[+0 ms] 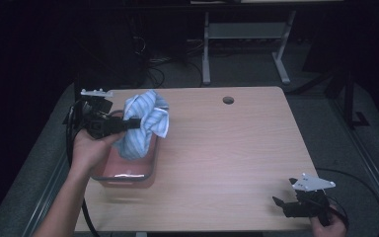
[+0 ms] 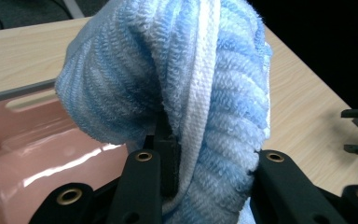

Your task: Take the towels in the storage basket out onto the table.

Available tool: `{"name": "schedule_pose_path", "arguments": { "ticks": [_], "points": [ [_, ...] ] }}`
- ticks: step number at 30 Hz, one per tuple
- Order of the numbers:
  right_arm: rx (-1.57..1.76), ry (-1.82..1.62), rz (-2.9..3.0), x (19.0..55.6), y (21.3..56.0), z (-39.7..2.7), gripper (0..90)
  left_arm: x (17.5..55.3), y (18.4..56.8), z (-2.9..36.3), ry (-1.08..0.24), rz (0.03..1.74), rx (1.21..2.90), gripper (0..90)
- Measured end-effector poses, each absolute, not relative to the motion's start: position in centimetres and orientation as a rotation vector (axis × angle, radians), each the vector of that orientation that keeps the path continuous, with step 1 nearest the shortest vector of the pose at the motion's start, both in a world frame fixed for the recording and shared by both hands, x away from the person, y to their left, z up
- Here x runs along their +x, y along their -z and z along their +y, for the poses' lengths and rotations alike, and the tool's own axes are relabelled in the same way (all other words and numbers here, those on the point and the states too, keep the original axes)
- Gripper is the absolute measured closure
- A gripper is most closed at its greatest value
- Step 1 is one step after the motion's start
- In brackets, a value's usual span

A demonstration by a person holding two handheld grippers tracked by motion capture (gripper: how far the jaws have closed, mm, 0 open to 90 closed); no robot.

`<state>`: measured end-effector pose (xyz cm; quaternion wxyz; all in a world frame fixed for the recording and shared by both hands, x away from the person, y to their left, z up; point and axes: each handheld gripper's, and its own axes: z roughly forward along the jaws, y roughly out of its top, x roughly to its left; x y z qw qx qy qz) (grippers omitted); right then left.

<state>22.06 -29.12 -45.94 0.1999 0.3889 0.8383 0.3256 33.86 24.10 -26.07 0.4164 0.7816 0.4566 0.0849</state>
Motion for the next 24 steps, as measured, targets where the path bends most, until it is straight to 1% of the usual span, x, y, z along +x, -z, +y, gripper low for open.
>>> {"name": "schedule_pose_path", "arguments": {
  "ticks": [8,24],
  "points": [
    [1.083,-0.908,2.344,22.0,45.9,-29.1,13.8,34.1,25.5,21.9,-0.198,1.101,1.980,70.8],
    [1.087,-0.914,2.345,22.1,45.9,-29.0,13.9,35.0,26.0,18.6,-0.151,1.056,2.019,70.7]
  ]
}}
